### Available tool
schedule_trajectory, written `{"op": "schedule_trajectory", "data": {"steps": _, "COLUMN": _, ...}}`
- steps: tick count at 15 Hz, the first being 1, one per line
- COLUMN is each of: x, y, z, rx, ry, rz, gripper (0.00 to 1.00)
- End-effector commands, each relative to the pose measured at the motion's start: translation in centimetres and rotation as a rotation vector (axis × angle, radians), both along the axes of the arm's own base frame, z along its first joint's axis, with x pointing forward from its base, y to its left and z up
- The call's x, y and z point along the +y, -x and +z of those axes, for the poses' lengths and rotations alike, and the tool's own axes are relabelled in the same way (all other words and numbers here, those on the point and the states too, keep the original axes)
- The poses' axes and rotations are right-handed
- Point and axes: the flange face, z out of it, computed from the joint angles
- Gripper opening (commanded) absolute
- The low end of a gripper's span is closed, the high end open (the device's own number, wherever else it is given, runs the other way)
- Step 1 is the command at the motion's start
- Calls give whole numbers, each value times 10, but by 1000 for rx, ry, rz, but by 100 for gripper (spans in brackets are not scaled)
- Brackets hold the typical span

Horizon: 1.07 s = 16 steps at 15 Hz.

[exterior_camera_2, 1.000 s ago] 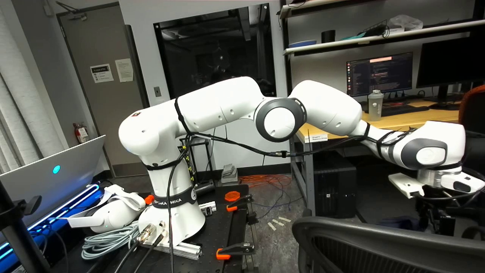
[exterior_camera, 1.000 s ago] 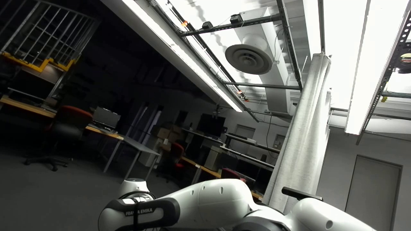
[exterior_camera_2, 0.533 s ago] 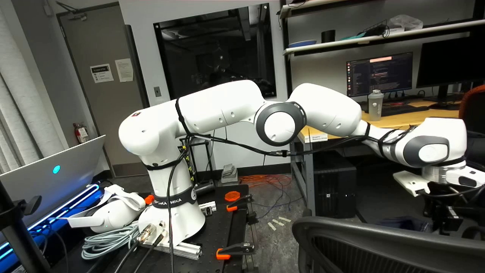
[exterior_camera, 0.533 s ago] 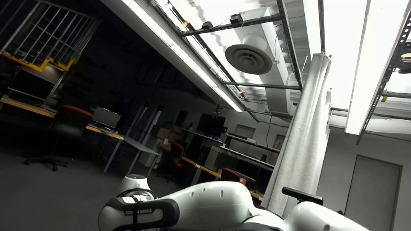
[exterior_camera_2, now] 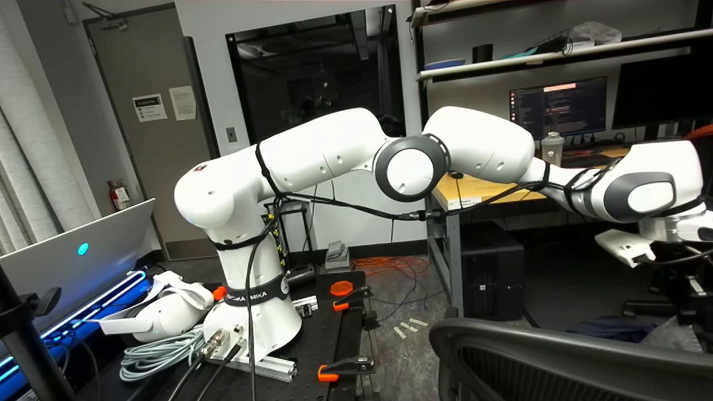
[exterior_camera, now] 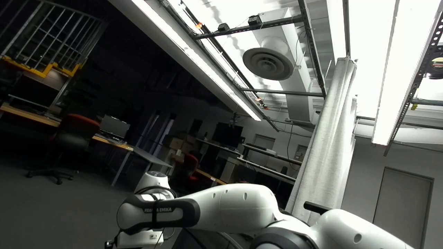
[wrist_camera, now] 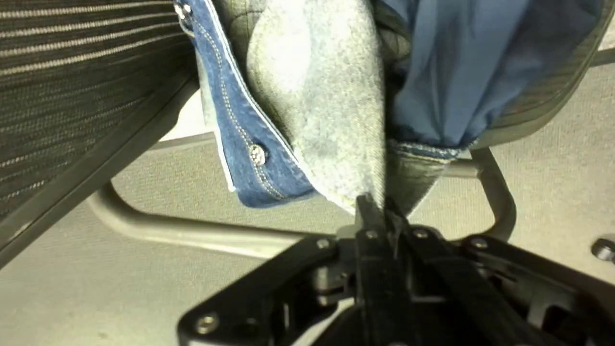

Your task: Hang the denim jacket over the backrest of the chair

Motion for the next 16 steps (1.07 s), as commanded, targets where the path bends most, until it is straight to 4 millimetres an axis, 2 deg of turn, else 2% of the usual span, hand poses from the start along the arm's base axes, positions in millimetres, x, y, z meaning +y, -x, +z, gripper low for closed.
{"op": "schedule_trajectory", "data": {"steps": 1, "x": -6, "y": -9, "z": 70, "rx": -69, "ry": 5, "rz": 21, "gripper": 1}}
{"op": "schedule_trajectory", "data": {"steps": 4, "x": -8, "y": -11, "z": 123, "rx": -115, "ry": 14, "rz": 33, "gripper": 1}}
{"op": "schedule_trajectory", "data": {"steps": 9, "x": -9, "y": 1, "z": 194, "rx": -161, "ry": 14, "rz": 56, "gripper": 1}}
{"op": "schedule_trajectory", "data": {"steps": 12, "x": -12, "y": 13, "z": 240, "rx": -195, "ry": 7, "rz": 69, "gripper": 1}}
{"op": "schedule_trajectory", "data": {"steps": 16, "x": -17, "y": 39, "z": 299, "rx": -221, "ry": -8, "rz": 72, "gripper": 1}}
